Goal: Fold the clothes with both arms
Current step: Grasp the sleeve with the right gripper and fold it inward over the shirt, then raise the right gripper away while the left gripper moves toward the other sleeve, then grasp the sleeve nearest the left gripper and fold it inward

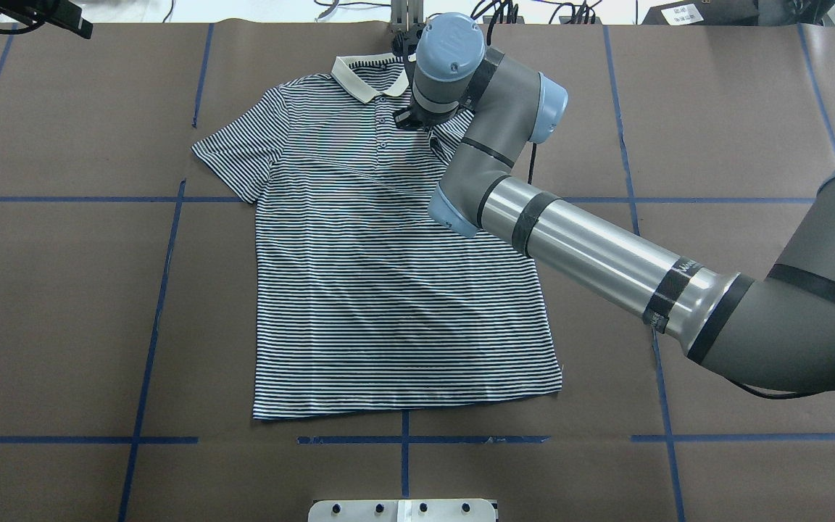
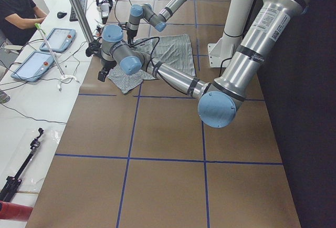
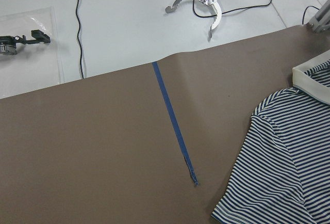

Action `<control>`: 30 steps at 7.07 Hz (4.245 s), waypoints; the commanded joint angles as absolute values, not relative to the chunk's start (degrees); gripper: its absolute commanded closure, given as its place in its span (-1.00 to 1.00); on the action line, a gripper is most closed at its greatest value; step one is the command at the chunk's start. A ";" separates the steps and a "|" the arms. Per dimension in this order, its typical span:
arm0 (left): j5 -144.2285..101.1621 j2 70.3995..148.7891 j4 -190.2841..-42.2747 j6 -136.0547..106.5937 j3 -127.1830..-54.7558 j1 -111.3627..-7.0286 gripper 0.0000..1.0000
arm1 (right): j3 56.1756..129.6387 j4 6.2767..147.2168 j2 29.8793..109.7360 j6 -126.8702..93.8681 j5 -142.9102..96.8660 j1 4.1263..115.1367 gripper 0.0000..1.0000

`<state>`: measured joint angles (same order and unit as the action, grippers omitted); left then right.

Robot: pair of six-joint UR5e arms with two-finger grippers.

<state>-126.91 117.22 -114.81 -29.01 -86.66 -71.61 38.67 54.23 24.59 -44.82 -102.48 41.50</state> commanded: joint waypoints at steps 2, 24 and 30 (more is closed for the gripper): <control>-126.39 117.60 -114.96 -32.87 -86.75 -71.19 -1.00 | 38.76 53.26 24.87 -44.82 -102.31 41.74 -1.00; -94.22 120.94 -131.57 -63.46 -68.55 -46.14 0.94 | 74.44 80.07 47.02 -48.78 -127.27 57.13 -1.00; -95.28 137.67 -107.93 -72.40 -72.22 -43.78 1.00 | 74.44 77.37 49.47 -47.81 -127.27 57.91 -1.00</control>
